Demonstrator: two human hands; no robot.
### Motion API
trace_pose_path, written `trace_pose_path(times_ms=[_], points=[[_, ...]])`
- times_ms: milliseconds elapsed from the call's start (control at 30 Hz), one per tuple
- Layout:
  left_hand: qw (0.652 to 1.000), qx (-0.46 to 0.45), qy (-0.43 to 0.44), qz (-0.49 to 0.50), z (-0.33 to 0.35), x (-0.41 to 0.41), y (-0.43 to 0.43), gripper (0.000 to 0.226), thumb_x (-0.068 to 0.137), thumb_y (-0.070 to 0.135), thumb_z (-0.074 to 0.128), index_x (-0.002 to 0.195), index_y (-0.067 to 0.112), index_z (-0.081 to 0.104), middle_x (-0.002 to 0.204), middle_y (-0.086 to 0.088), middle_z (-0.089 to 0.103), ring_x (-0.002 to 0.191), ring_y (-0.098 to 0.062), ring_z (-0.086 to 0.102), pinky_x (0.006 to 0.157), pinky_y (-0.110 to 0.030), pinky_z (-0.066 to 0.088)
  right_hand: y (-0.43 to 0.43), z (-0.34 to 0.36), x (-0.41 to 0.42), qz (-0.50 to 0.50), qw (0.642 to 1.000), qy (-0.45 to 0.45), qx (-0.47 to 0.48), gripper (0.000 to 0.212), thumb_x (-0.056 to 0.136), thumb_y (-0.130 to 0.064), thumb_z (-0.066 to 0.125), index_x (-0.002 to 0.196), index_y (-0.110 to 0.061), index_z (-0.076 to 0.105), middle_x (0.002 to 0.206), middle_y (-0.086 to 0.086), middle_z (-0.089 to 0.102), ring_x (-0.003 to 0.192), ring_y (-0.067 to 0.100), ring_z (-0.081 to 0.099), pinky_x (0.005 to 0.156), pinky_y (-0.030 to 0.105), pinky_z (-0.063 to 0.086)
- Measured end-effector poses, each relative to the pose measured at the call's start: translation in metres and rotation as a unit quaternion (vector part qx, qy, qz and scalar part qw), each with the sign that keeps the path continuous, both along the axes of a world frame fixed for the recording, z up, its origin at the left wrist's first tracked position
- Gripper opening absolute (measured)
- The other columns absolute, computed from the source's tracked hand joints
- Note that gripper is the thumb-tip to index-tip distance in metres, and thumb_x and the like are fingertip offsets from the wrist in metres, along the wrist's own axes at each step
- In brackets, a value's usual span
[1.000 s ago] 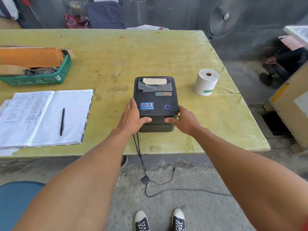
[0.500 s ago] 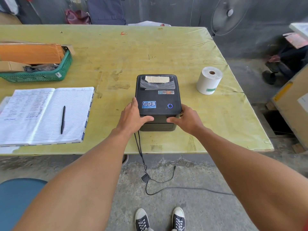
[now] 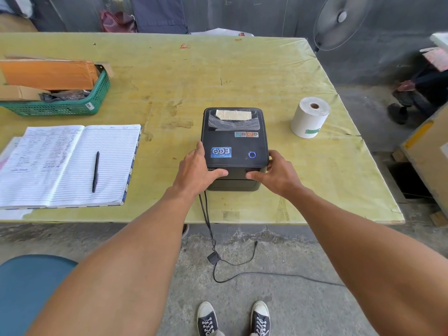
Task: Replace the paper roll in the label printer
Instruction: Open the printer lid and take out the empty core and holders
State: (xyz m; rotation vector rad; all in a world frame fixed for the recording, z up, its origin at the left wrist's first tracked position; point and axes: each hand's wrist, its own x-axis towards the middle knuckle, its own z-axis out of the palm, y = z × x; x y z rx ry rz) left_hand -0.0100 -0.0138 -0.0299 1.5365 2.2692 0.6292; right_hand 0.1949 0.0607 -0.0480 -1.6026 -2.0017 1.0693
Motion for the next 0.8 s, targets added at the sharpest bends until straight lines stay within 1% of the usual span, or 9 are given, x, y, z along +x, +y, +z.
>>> trace_pose_path(times_ms=[133, 300, 467, 667, 733, 800], points=[[1.000, -0.001, 0.001, -0.001, 0.001, 0.001, 0.000, 0.116, 0.074, 0.050, 0.081, 0.154, 0.000, 0.014, 0.149, -0.017, 0.045, 0.137, -0.030, 0.042, 0.109, -0.038, 0.036, 0.000, -0.001, 0.000, 0.001, 1.000, -0.006, 0.006, 0.083, 0.073, -0.040, 0.086, 0.141, -0.016, 0.044, 0.118, 0.004, 0.066, 0.098, 0.019, 0.060, 0.078, 0.029, 0.044], [1.000, 0.003, -0.001, 0.000, 0.002, 0.001, -0.001, 0.115, 0.074, 0.050, 0.080, 0.154, 0.000, 0.014, 0.149, -0.017, 0.045, 0.137, -0.030, 0.042, 0.109, -0.038, 0.036, 0.000, -0.001, 0.000, 0.012, 0.999, -0.027, 0.019, 0.083, 0.076, -0.044, 0.083, 0.142, -0.015, 0.041, 0.122, 0.008, 0.066, 0.108, 0.027, 0.062, 0.080, 0.030, 0.044], [1.000, 0.006, -0.004, 0.001, 0.003, 0.002, -0.002, 0.115, 0.075, 0.050, 0.080, 0.154, 0.000, 0.014, 0.151, -0.017, 0.043, 0.139, -0.030, 0.040, 0.110, -0.037, 0.035, 0.000, 0.001, -0.001, 0.024, 0.998, -0.044, 0.023, 0.080, 0.080, -0.044, 0.080, 0.140, -0.012, 0.039, 0.123, 0.009, 0.065, 0.108, 0.029, 0.062, 0.078, 0.031, 0.043], [1.000, 0.011, -0.014, 0.001, 0.007, 0.001, -0.001, 0.114, 0.075, 0.051, 0.080, 0.154, 0.000, 0.015, 0.151, -0.017, 0.044, 0.139, -0.030, 0.040, 0.109, -0.036, 0.036, -0.001, 0.005, -0.001, 0.019, 0.999, -0.039, 0.013, 0.079, 0.080, -0.045, 0.079, 0.141, -0.013, 0.039, 0.125, 0.009, 0.065, 0.109, 0.029, 0.062, 0.082, 0.034, 0.048], [1.000, 0.026, -0.013, -0.001, 0.010, 0.000, 0.000, 0.111, 0.074, 0.052, 0.080, 0.153, 0.000, 0.020, 0.148, -0.016, 0.047, 0.136, -0.030, 0.043, 0.106, -0.036, 0.039, 0.000, 0.008, 0.000, 0.015, 0.999, -0.028, 0.017, 0.079, 0.081, -0.047, 0.078, 0.142, -0.014, 0.039, 0.122, 0.009, 0.067, 0.107, 0.028, 0.063, 0.082, 0.034, 0.048], [0.999, 0.052, -0.012, 0.003, 0.017, -0.003, 0.002, 0.101, 0.073, 0.052, 0.081, 0.147, 0.000, 0.034, 0.137, -0.013, 0.058, 0.124, -0.029, 0.053, 0.095, -0.032, 0.044, 0.001, 0.014, -0.001, 0.011, 0.999, -0.016, 0.026, 0.078, 0.082, -0.049, 0.075, 0.142, -0.014, 0.039, 0.111, 0.005, 0.068, 0.103, 0.027, 0.064, 0.078, 0.033, 0.046]])
